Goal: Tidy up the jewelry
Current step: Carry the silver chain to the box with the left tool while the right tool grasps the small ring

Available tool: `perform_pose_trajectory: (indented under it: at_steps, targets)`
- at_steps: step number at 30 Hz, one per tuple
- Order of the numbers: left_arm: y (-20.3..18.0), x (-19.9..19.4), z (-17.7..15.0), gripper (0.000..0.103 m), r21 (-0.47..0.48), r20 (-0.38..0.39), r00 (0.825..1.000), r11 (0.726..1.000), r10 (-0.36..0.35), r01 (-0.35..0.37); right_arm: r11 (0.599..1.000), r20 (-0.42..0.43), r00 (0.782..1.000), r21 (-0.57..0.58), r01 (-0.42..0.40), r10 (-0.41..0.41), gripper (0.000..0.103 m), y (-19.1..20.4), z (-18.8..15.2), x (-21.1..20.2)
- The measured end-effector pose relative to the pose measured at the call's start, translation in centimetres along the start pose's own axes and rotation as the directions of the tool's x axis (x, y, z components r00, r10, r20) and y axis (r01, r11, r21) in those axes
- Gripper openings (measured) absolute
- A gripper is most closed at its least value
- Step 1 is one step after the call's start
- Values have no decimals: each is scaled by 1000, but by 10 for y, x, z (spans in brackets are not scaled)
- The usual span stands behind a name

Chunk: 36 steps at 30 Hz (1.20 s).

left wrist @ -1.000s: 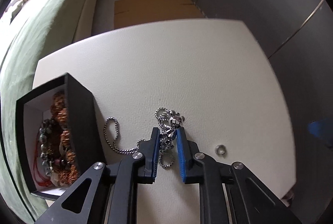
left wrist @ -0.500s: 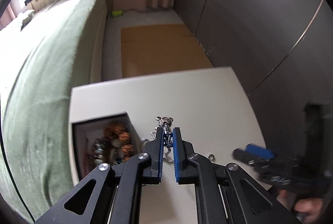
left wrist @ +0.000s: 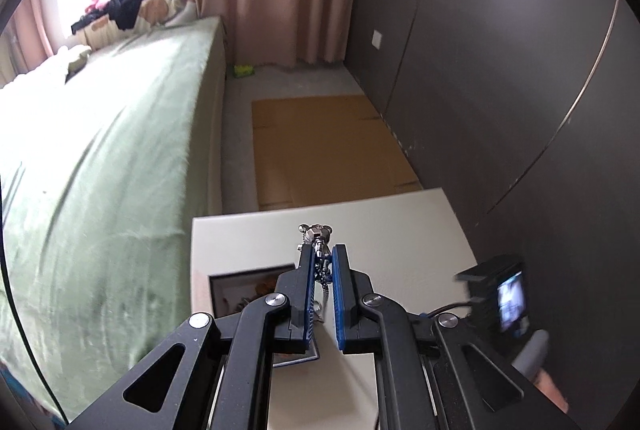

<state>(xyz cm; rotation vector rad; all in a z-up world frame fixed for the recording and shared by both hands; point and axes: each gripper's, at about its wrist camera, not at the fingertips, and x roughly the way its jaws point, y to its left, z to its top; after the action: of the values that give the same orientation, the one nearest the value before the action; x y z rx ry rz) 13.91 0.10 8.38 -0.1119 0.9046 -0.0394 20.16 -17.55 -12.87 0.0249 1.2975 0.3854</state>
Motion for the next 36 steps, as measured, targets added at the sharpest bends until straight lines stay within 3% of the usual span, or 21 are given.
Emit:
perform_pose_trajectory:
  at_steps: [8,10,13,17,26,36]
  targets:
    - [3,-33,19,8,8,66,998,1000,24,-24,984,-17,989,-106,143,-145,25,23,-2,14]
    - [4,-41,23,8,12,81,996,999,33,-34,969,-7,979,-139,203,-206,16,28,-3,15]
    - [7,-52,28,8,12,103,994,999,44,-46,961,0,975,-167,221,-224,15,29,-5,14]
    - [10,-68,33,8,9,135,989,998,53,-55,971,11,982,-148,189,-189,14,24,-7,3]
    - [17,-101,44,8,-1,200,977,997,71,-72,996,119,991,-59,65,-58,14,20,-14,-45]
    - [30,-86,38,8,-14,184,977,994,111,-111,999,170,985,-32,-4,9,14,22,-10,-59]
